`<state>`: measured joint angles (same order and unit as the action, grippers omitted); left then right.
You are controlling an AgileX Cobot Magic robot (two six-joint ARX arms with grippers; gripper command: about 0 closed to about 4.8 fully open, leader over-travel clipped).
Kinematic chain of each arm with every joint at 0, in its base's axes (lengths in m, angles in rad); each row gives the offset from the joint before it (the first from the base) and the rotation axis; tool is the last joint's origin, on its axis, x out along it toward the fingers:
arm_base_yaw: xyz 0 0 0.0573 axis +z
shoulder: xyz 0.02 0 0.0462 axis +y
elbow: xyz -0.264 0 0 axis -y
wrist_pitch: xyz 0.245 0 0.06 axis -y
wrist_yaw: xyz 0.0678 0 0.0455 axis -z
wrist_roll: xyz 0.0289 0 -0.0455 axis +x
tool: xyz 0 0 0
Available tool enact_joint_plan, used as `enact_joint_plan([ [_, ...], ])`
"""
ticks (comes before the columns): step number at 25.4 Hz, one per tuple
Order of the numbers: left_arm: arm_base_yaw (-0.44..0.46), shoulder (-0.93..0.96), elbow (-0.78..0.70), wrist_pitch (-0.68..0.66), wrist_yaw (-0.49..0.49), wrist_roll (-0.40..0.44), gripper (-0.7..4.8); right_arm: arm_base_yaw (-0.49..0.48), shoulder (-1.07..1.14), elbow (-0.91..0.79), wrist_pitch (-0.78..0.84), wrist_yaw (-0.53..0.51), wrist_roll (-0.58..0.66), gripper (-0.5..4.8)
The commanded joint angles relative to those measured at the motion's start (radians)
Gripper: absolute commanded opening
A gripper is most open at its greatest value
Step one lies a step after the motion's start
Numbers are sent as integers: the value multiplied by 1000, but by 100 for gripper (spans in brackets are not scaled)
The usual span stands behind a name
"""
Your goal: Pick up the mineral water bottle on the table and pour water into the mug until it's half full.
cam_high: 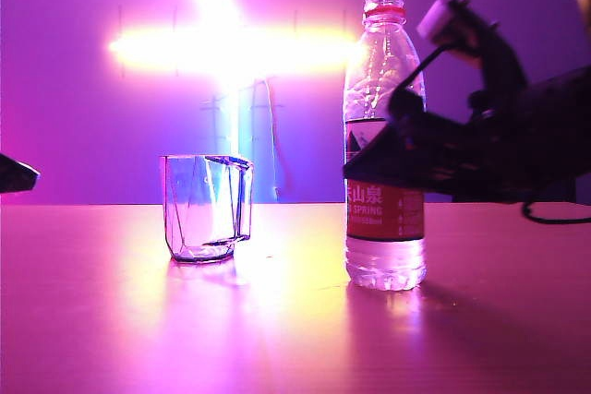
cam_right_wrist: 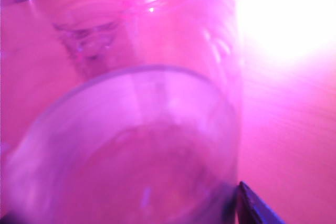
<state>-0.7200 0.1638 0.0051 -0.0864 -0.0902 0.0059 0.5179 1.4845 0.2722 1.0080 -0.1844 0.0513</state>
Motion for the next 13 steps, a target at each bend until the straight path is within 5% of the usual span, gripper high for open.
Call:
enact_joint_plan([
  [1,0,0,4,13,0,-3,-2,0,68,40,48,-6,1,479],
  [6,0,0,4,13,0,-3,-2,0,106,56,51,7,1,479],
  [8,0,-1,4,13,0,-3,-2,0,107,56,51,31,1,333],
  [11,0,-1,4,13,0,-3,-2,0,107,56,51,37,0,307],
  [13,0,-1,4,13,0,-3,-2,-1,107,56,54,37,0,247],
])
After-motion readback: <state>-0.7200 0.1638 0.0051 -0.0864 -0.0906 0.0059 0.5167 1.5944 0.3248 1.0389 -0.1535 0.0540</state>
